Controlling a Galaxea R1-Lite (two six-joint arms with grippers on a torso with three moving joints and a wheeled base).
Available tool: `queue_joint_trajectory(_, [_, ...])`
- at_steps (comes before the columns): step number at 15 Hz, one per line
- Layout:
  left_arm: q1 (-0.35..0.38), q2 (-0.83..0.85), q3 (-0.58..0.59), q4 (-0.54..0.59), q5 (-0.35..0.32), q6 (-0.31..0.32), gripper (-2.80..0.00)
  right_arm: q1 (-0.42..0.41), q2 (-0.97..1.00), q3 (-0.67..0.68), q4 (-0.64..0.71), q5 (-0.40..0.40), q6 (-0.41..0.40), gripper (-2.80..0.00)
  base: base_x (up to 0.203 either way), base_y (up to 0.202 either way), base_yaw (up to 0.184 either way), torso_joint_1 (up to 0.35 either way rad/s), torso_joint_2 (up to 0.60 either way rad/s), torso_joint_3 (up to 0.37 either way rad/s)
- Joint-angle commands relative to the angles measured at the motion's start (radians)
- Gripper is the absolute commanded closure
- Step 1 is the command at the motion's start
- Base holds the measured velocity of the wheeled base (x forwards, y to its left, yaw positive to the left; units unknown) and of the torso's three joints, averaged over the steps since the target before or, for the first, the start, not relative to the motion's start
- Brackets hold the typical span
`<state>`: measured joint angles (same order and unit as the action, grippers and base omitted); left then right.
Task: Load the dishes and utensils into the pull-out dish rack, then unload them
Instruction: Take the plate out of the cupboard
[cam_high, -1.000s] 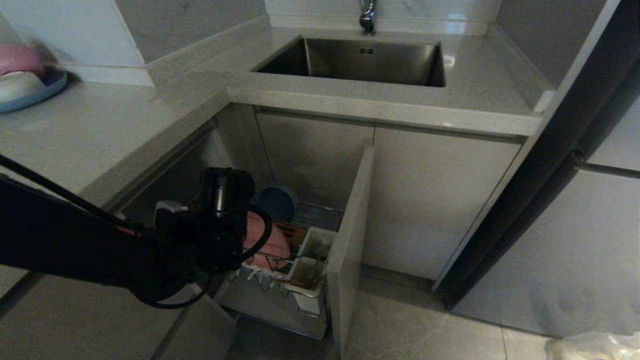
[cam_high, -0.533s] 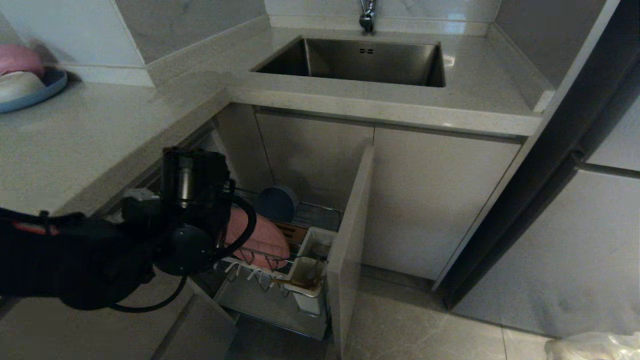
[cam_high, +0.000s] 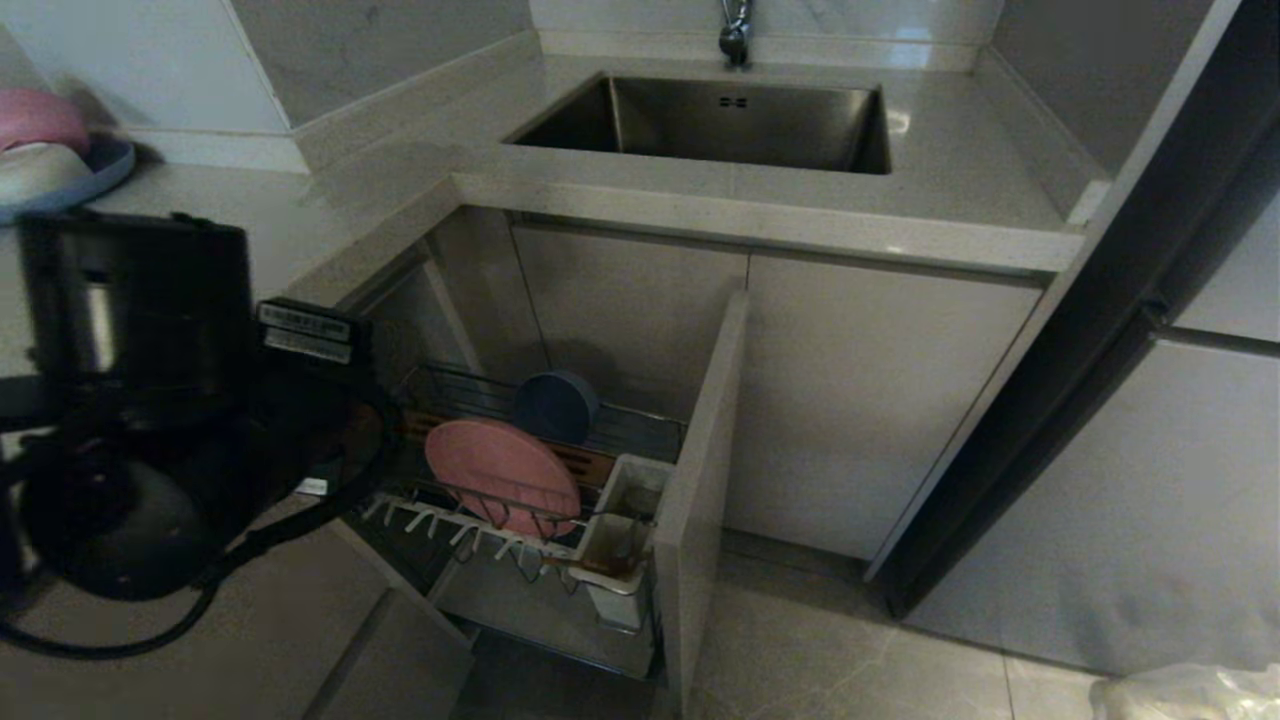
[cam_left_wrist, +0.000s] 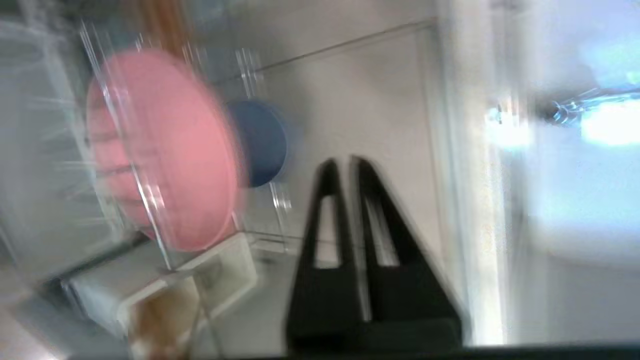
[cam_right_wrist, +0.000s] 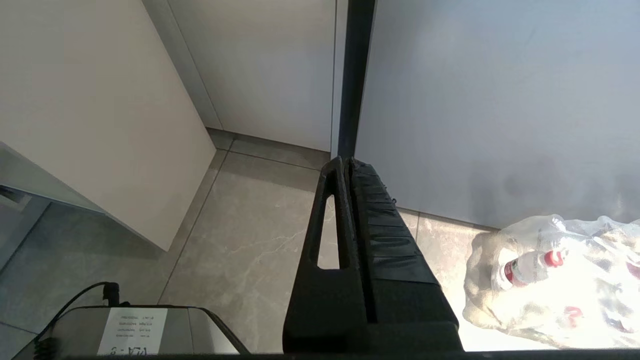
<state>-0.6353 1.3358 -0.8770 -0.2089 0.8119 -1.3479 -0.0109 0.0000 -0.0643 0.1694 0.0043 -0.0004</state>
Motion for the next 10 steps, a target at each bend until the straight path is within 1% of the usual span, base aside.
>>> queue_joint_trajectory(1, [-0.007, -0.136, -0.002, 0.005, 0.007, 0.070, 0.00, 0.000, 0.000, 0.000, 0.001, 0.000, 0.000, 0.00, 0.000, 0.000, 0.000, 0.000, 0.00, 0.000])
queue_joint_trajectory(2, [0.001, -0.187, -0.005, 0.008, 0.007, 0.131, 0.00, 0.000, 0.000, 0.000, 0.001, 0.000, 0.000, 0.00, 0.000, 0.000, 0.000, 0.000, 0.00, 0.000])
queue_joint_trajectory(3, [0.021, -0.241, -0.012, 0.013, 0.006, 0.218, 0.00, 0.000, 0.000, 0.000, 0.001, 0.000, -0.001, 0.00, 0.000, 0.000, 0.000, 0.000, 0.00, 0.000])
queue_joint_trajectory(5, [0.074, -0.350, -0.021, 0.017, 0.002, 0.413, 0.00, 0.000, 0.000, 0.000, 0.001, 0.000, -0.001, 0.00, 0.000, 0.000, 0.000, 0.000, 0.00, 0.000])
queue_joint_trajectory(6, [0.117, -0.418, -0.022, 0.019, -0.017, 0.517, 0.00, 0.000, 0.000, 0.000, 0.001, 0.000, -0.001, 0.00, 0.000, 0.000, 0.000, 0.000, 0.00, 0.000])
queue_joint_trajectory(7, [0.166, -0.486, -0.022, 0.020, -0.062, 0.614, 0.00, 0.000, 0.000, 0.000, 0.001, 0.000, -0.001, 0.00, 0.000, 0.000, 0.000, 0.000, 0.00, 0.000])
queue_joint_trajectory(8, [0.218, -0.557, -0.022, 0.027, -0.127, 0.698, 0.00, 0.000, 0.000, 0.000, 0.001, 0.000, -0.001, 0.00, 0.000, 0.000, 0.000, 0.000, 0.00, 0.000])
queue_joint_trajectory(9, [0.277, -0.637, -0.021, 0.053, -0.214, 0.779, 0.00, 0.000, 0.000, 0.000, 0.001, 0.000, 0.000, 0.00, 0.000, 0.000, 0.000, 0.000, 0.00, 0.000])
queue_joint_trajectory(10, [0.350, -0.718, -0.019, 0.110, -0.311, 0.851, 0.00, 0.000, 0.000, 0.000, 0.001, 0.000, 0.000, 0.00, 0.000, 0.000, 0.000, 0.000, 0.00, 0.000])
